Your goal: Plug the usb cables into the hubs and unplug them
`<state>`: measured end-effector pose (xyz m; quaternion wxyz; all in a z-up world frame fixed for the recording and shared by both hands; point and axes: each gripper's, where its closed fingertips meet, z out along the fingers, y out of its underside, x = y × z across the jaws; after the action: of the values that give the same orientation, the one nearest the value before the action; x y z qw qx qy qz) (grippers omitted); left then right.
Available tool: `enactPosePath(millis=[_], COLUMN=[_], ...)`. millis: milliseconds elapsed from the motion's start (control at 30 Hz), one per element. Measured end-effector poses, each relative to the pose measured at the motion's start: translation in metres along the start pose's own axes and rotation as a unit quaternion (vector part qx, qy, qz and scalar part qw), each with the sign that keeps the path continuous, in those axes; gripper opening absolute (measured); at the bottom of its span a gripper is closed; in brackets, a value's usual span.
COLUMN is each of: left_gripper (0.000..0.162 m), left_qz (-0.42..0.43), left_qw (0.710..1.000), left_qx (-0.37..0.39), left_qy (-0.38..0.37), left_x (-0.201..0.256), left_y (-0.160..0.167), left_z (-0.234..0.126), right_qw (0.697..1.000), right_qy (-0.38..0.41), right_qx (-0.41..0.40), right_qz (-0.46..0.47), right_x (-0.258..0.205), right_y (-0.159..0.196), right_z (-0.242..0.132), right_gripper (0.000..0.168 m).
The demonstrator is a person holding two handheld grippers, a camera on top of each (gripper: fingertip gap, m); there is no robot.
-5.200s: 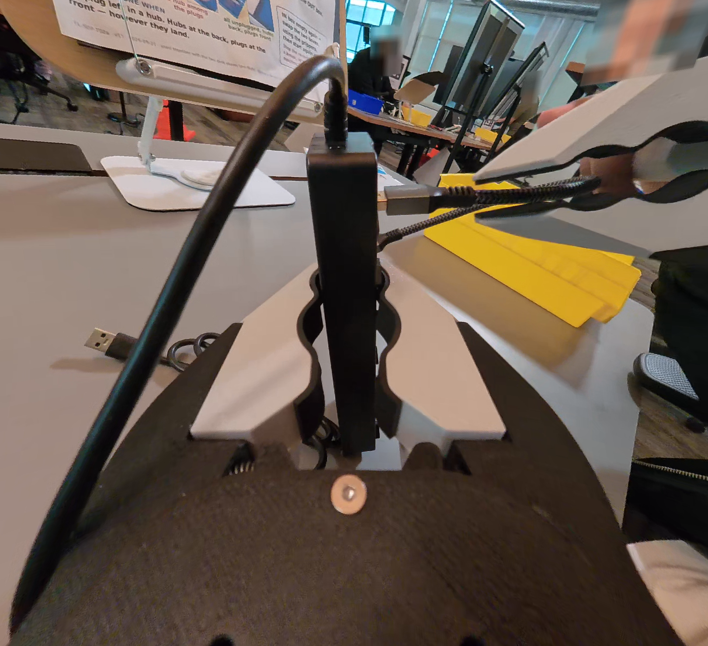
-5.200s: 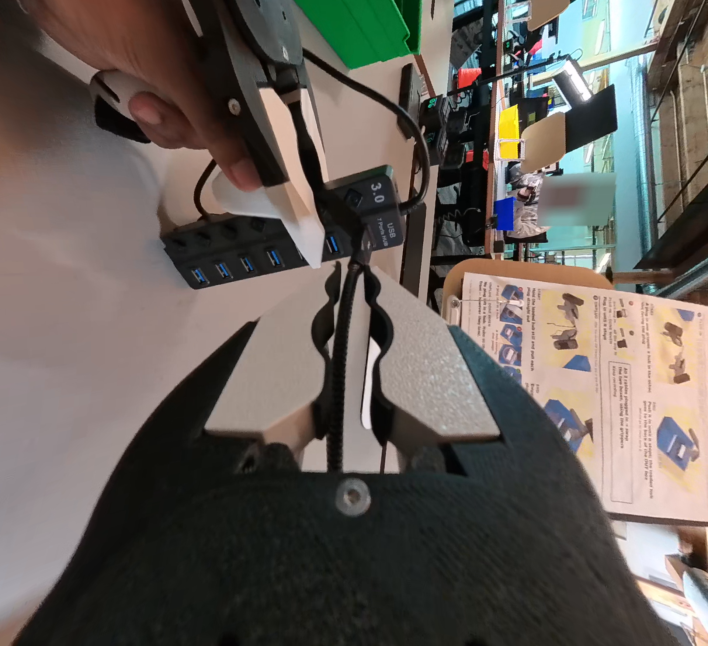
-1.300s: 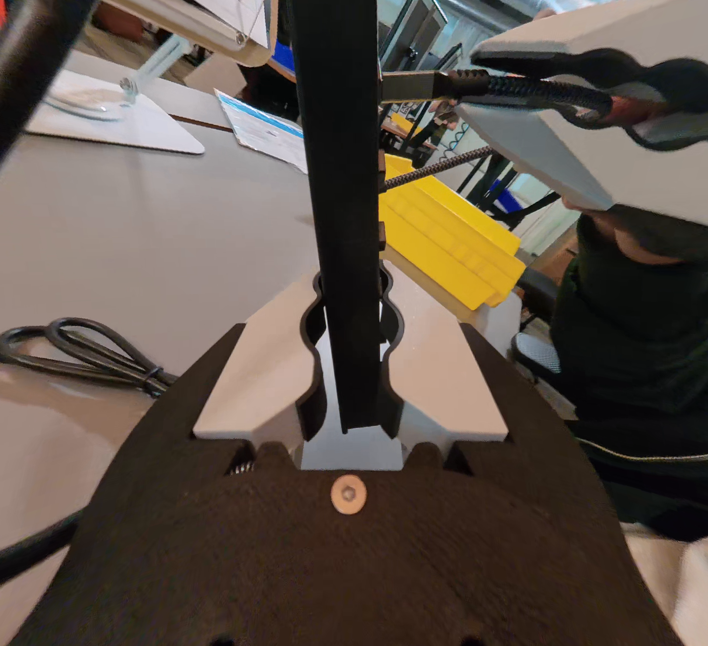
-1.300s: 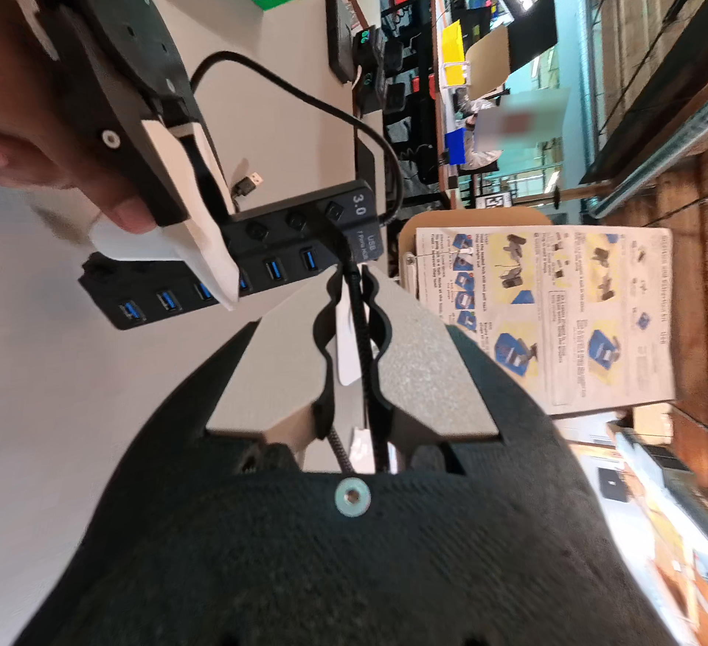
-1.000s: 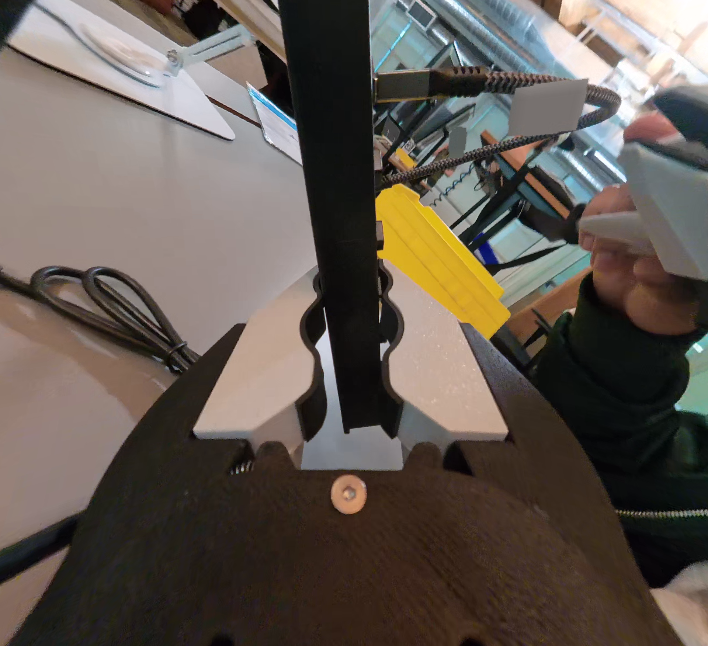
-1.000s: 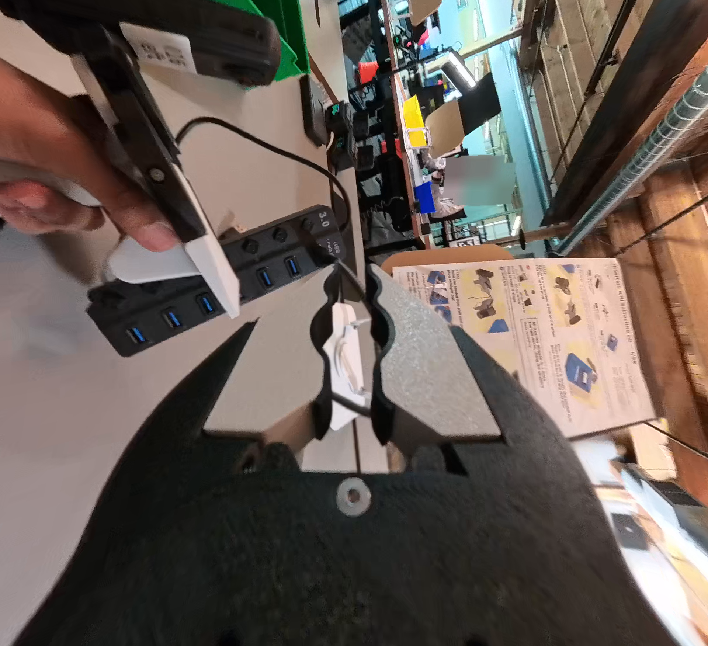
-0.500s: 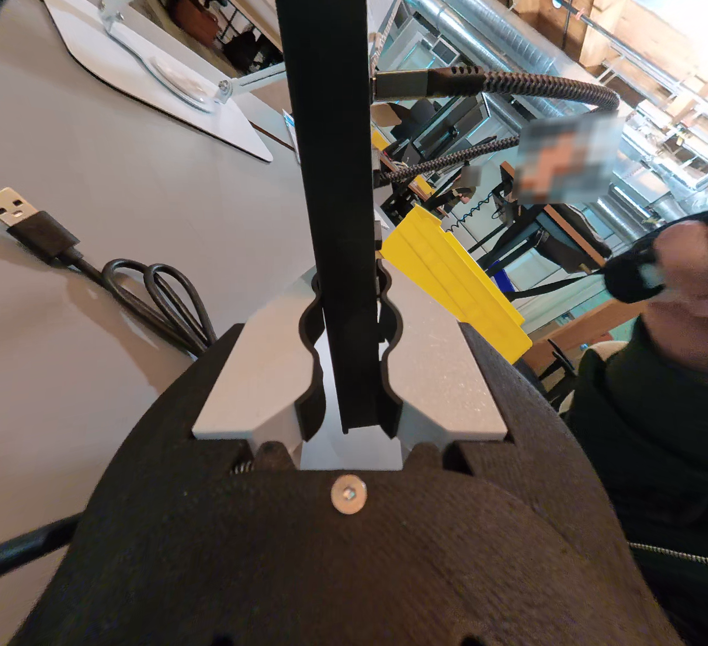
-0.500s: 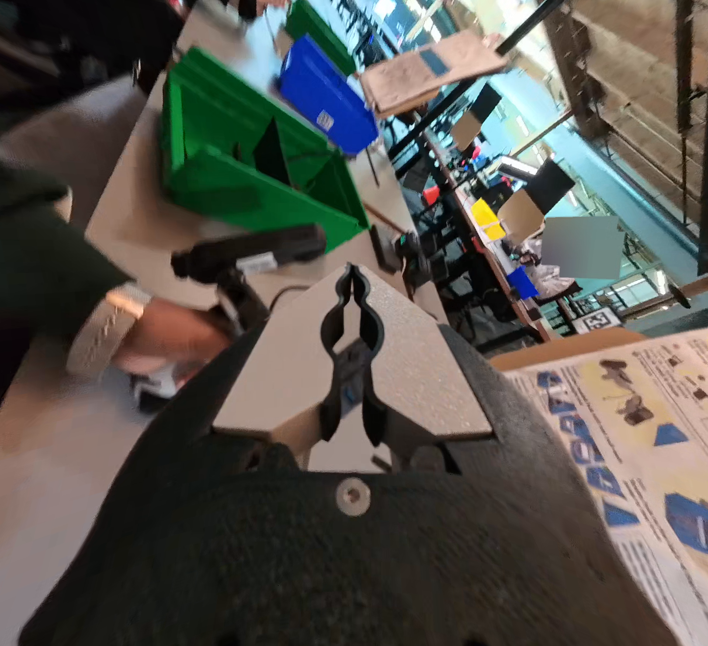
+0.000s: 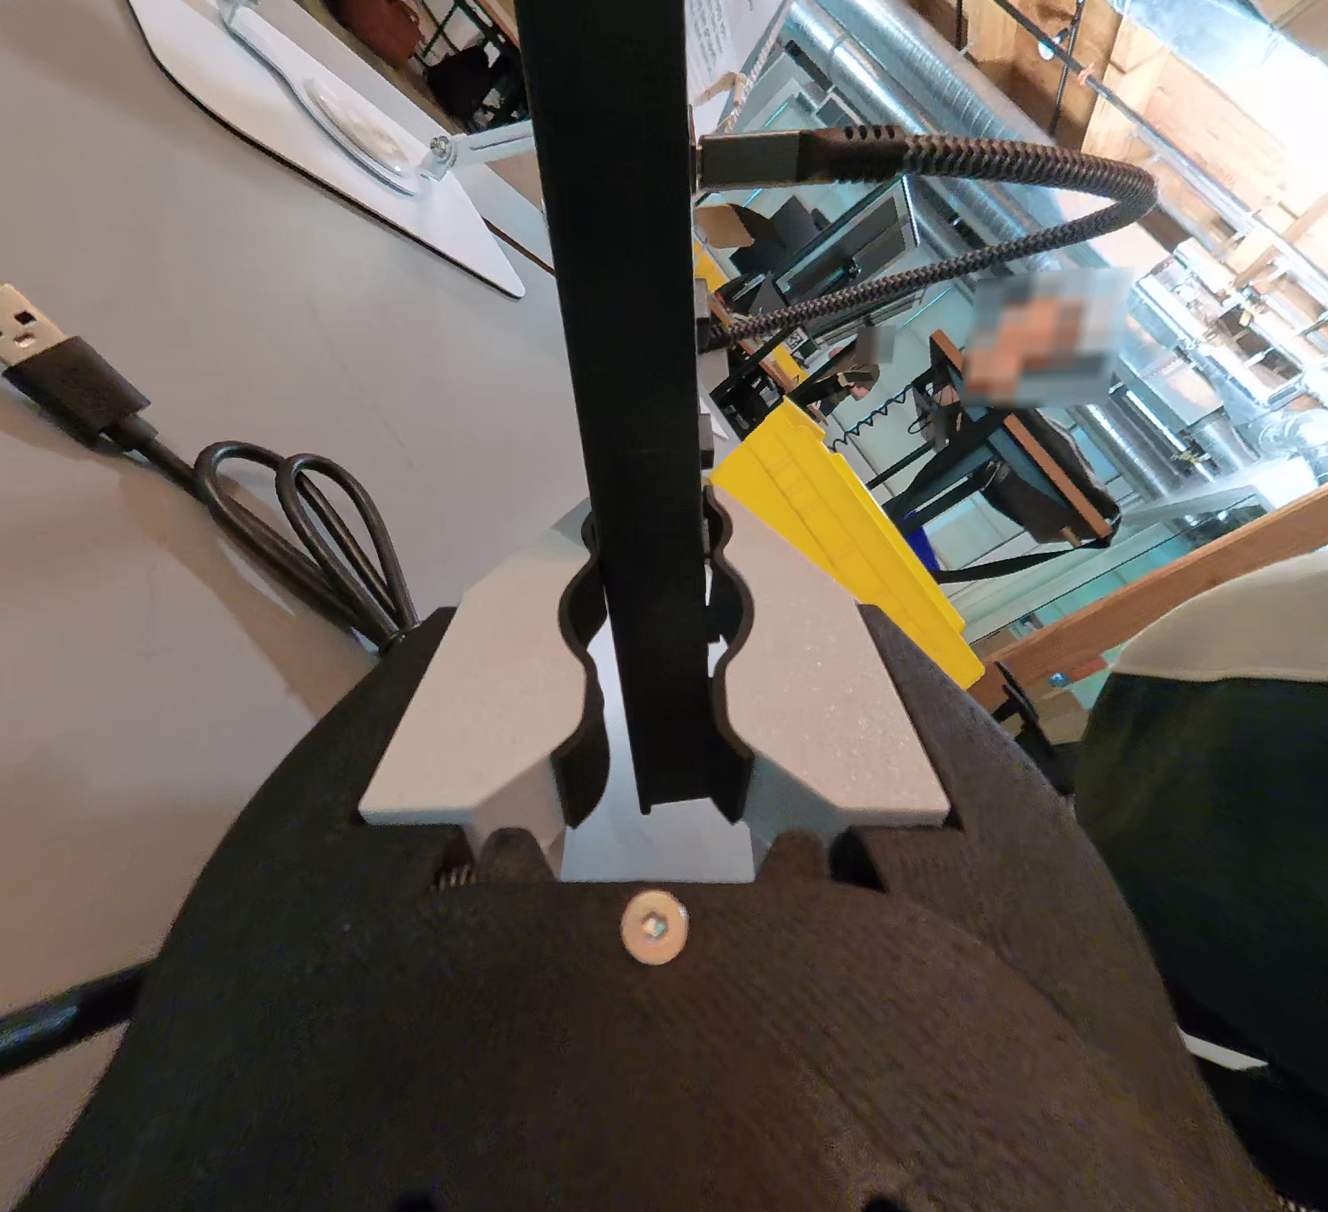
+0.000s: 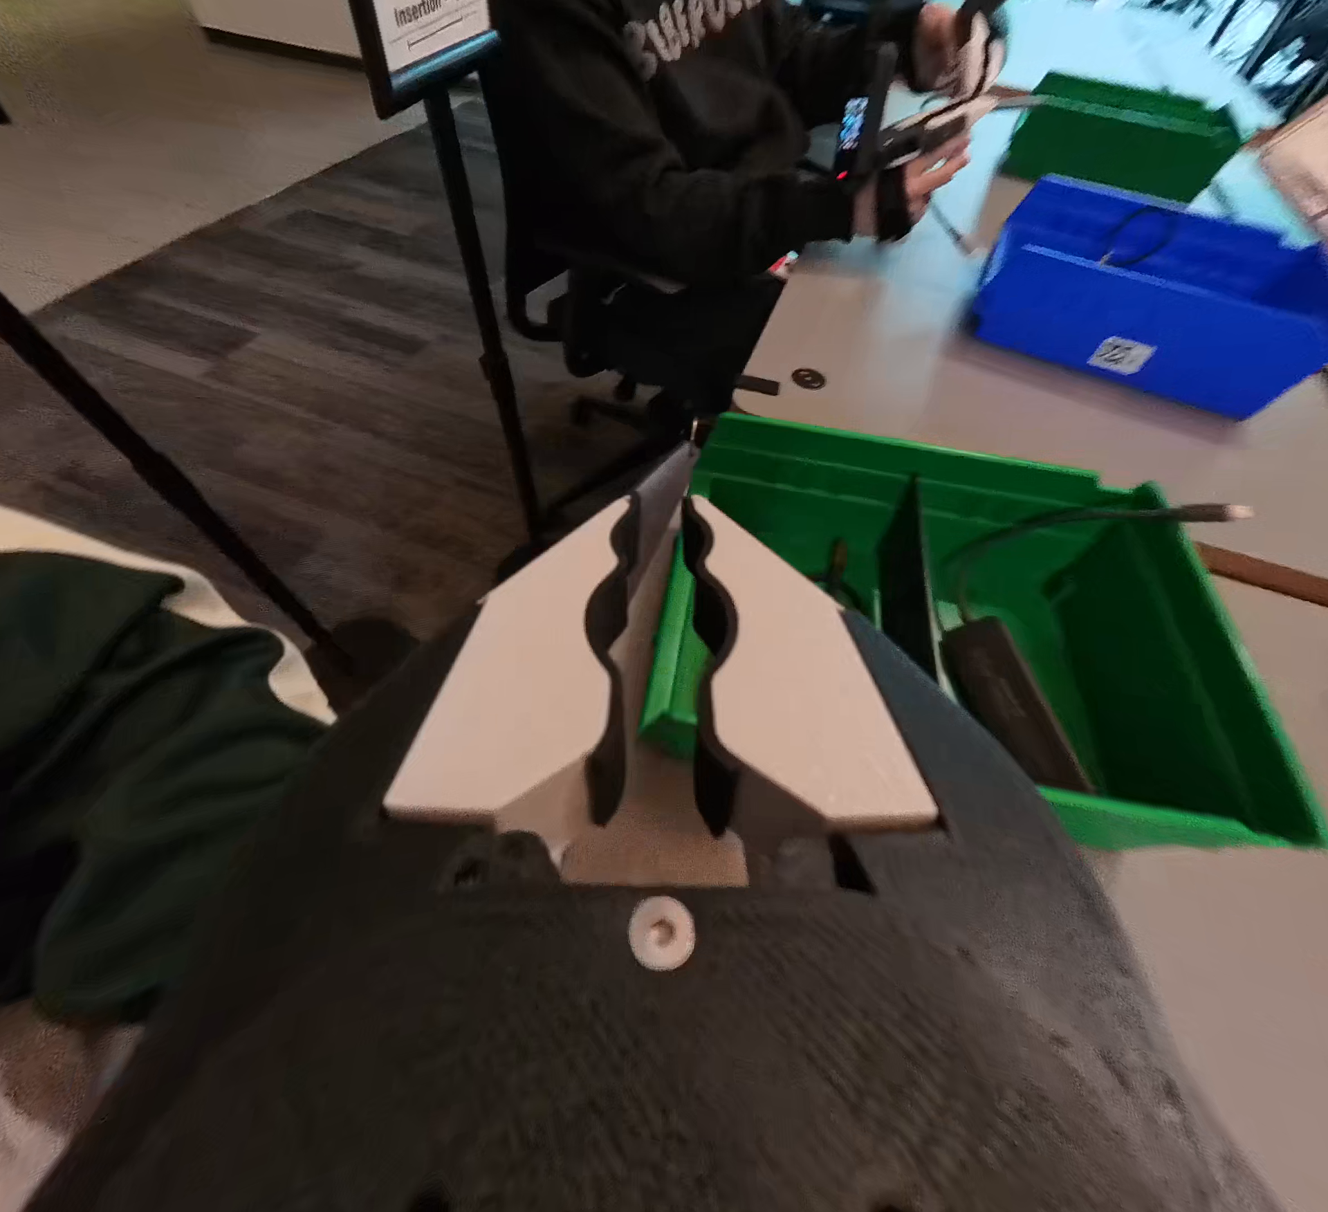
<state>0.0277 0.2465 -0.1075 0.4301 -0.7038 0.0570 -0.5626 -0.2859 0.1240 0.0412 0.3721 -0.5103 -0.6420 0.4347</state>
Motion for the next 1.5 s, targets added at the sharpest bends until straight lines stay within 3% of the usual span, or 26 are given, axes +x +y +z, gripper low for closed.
enactPosePath(millis=[233, 367, 467, 567, 700, 900, 1000, 1100, 1300, 1500], left_gripper=[0.022, 0.021, 0.021, 0.021, 0.021, 0.021, 0.022, 0.021, 0.021, 0.022], left_qz=[-0.017, -0.014, -0.009, -0.003, 0.003, 0.011, 0.014, 0.021, 0.031, 0.044], left_qw=[1.0, 1.0, 1.0, 1.0, 1.0, 1.0, 1.0, 1.0, 0.999, 0.998], left_qx=[0.013, 0.005, 0.001, -0.004, -0.008, -0.013, -0.015, -0.018, -0.022, -0.028], left_qy=[0.016, 0.018, 0.018, 0.017, 0.015, 0.01, 0.009, 0.008, 0.022, 0.021], left_x=[0.005, 0.006, 0.007, 0.006, 0.006, 0.005, 0.005, 0.006, 0.012, 0.014], left_y=[-0.004, -0.001, -0.001, 0.001, 0.002, 0.004, 0.005, 0.007, 0.009, 0.011], left_z=[0.0, 0.002, 0.002, 0.003, 0.005, 0.007, 0.007, 0.008, 0.01, 0.01], right_qw=[0.994, 0.97, 0.939, 0.915, 0.887, 0.803, 0.779, 0.772, 0.765, 0.77], right_qy=[0.014, 0.052, 0.021, -0.024, -0.023, 0.01, 0.026, 0.028, 0.008, 0.038], right_qx=[-0.101, -0.224, -0.321, -0.376, -0.446, -0.594, -0.625, -0.632, -0.63, -0.627], right_qz=[0.034, 0.074, 0.121, 0.143, 0.117, 0.046, 0.029, 0.054, 0.13, 0.108], right_x=[0.057, 0.09, 0.087, 0.076, 0.078, 0.082, 0.083, 0.08, 0.075, 0.085], right_y=[0.016, 0.064, 0.103, 0.122, 0.14, 0.179, 0.194, 0.204, 0.211, 0.204], right_z=[0.097, 0.146, 0.162, 0.157, 0.133, 0.086, 0.078, 0.079, 0.08, 0.077], right_gripper=[0.016, 0.015, 0.016, 0.021, 0.023, 0.027, 0.015, 0.003, 0.003, 0.031])
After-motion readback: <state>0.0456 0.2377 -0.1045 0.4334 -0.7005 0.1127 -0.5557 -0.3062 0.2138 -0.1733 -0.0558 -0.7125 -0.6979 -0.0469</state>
